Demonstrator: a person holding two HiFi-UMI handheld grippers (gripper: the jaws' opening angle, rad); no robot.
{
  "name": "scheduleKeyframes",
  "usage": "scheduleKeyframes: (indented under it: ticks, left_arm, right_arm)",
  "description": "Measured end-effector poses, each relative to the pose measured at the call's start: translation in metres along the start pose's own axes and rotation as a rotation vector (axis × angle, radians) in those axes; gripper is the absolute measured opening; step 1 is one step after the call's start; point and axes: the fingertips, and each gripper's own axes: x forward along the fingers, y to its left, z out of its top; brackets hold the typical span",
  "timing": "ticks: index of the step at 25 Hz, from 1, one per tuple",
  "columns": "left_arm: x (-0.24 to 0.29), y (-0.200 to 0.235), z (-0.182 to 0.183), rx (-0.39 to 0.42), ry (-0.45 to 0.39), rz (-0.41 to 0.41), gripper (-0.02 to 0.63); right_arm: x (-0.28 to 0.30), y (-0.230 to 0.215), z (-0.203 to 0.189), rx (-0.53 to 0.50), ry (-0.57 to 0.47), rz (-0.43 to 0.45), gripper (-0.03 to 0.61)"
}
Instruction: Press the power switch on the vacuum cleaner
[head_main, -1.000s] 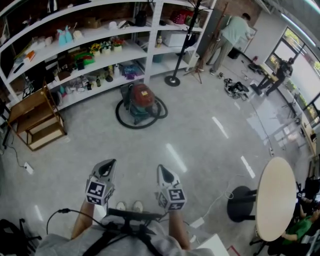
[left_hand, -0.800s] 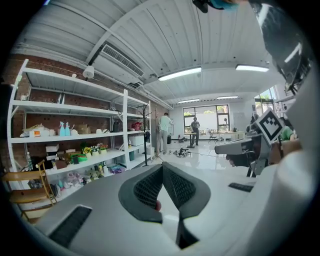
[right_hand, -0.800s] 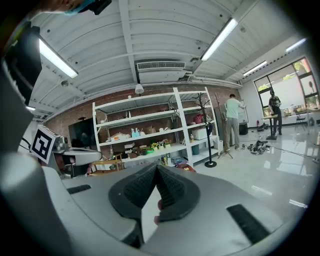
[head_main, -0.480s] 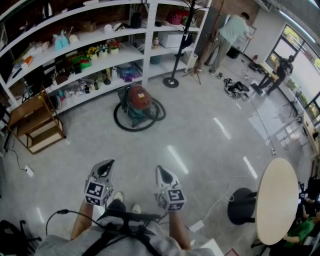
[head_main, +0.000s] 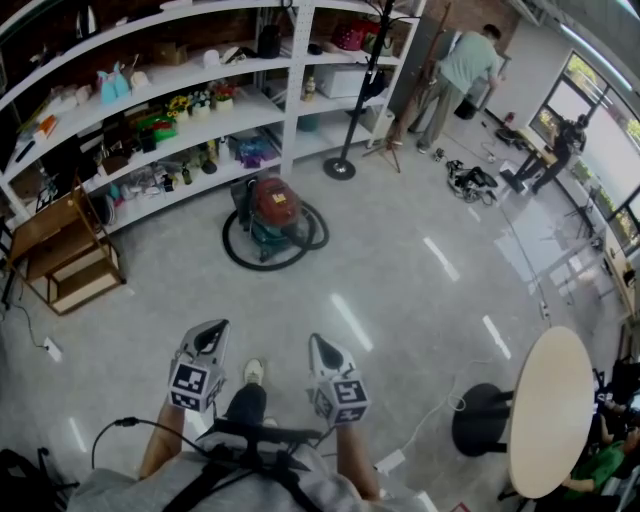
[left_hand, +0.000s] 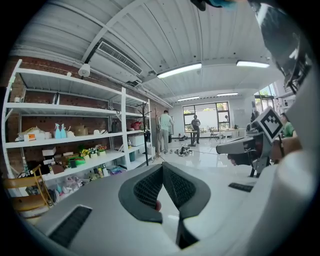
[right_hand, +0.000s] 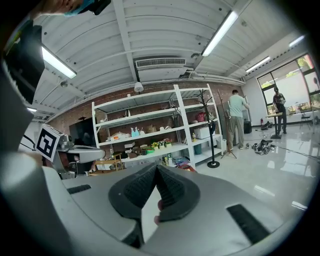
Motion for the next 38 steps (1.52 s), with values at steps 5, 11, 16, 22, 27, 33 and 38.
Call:
scheduleKeyframes:
  ticks: [5,11,16,22,27,33,38]
  left_arm:
    - [0.034,0.032,0.009,-0.006,-0.012,0.001,0.008]
    - [0.071,0.078,0.02,-0.02,-0.019,0.0,0.008]
    - [0.103,0.114,0.027,-0.036,-0.017,-0.012,0.008]
    - [0.138,0.154,0.032,-0.036,-0.017,-0.019,0.008]
    - [0.162,0.18,0.033,-0.044,-0.013,-0.021,0.008]
    - [0.182,0.206,0.038,-0.038,-0.015,-0.024,0.008]
    - [0.197,0.223,0.044,-0.048,-0.022,-0.011,0.008]
  right_arm:
    - [0.039,-0.006,0.014,-0.006,0.006,-0.005,0.012]
    - [0.09,-0.007,0.038,-0.001,0.01,-0.012,0.012]
    - [0.135,-0.014,0.05,-0.014,0.008,-0.03,0.012]
    - [0.186,-0.019,0.06,-0.018,0.024,-0.036,0.012]
    - [0.22,-0.023,0.07,-0.018,0.024,-0.043,0.012]
    - [0.253,-0.025,0.084,-0.021,0.01,-0.047,0.012]
    - [0.274,-0.028,0.091,-0.028,0.014,-0.035,0.012]
